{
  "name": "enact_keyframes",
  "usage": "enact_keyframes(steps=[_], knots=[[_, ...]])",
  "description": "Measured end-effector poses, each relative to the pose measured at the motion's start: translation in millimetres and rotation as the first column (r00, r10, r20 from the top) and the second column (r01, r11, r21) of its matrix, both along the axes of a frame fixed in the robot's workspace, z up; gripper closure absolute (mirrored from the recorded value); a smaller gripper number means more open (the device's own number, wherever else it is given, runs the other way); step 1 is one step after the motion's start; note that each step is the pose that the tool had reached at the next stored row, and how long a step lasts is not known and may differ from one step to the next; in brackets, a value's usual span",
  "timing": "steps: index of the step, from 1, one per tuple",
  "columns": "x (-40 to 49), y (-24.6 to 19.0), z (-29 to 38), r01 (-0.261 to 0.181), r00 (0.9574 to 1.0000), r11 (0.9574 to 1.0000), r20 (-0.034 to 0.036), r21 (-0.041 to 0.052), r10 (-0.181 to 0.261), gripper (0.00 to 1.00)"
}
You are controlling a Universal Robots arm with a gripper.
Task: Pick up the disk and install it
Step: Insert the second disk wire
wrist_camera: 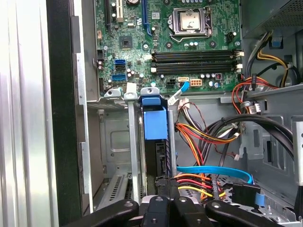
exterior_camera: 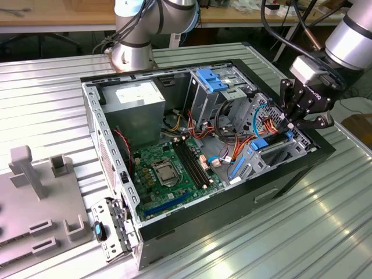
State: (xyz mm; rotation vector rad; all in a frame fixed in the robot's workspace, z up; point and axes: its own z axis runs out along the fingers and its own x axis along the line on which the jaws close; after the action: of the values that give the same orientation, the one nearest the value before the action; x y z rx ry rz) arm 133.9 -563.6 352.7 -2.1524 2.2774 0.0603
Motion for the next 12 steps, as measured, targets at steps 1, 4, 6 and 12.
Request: enact_keyframes(steps=[1,4,6,12], knots=[[0.0,0.0,0.1,0.0,1.0,1.0,0.0,0.0,0.0,0.89],[0.0,-0.1,0.9,0.0,1.0,1.0,0.0,-0.0001,0.0,0.89],[-0.4,0.0,4.9,0.0,1.0,1.0,0.0,0.0036,0.0,0.89],[-4.9,0.0,19.0,0.0,1.0,1.0,0.0002,0.0059,0.0,0.89]])
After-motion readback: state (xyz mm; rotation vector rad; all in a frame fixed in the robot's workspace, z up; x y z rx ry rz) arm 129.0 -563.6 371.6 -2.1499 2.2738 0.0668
